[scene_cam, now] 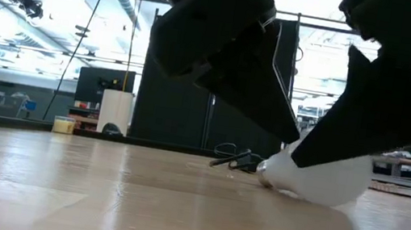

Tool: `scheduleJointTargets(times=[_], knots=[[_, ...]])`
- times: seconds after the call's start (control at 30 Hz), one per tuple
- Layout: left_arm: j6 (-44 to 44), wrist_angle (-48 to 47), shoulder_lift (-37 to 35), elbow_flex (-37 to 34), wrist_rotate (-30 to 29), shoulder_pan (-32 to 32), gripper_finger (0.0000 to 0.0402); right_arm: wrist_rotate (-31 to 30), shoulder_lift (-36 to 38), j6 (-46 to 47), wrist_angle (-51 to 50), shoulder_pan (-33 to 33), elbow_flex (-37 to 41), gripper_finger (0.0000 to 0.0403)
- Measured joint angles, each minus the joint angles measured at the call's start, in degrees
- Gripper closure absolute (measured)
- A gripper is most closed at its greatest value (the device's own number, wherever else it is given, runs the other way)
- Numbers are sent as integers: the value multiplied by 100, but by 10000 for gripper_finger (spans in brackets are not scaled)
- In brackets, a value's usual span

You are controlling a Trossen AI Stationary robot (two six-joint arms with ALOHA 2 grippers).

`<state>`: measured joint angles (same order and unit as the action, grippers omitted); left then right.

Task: Screw lightbulb
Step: Insert the lightbulb into the silver lamp

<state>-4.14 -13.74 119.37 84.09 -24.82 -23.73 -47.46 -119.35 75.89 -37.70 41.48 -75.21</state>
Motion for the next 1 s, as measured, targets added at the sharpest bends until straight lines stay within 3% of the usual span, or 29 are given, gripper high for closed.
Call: scheduleJointTargets(times=[0.17, 0.5, 0.73, 1.0], knots=[[-11, 15, 0, 0, 15, 15, 130, -184, -121, 30, 48, -32, -3, 94], [52, -274, -107, 0, -195, 15, 131, 74, -138, -75, -32, -53, -1, 94], [140, -498, -963, 0, -265, -82, 131, 260, -105, -254, -675, -23, -141, 112], [185, -1157, -2046, 4, -575, -192, 131, 450, 96, -1117, -741, -20, -317, 116]])
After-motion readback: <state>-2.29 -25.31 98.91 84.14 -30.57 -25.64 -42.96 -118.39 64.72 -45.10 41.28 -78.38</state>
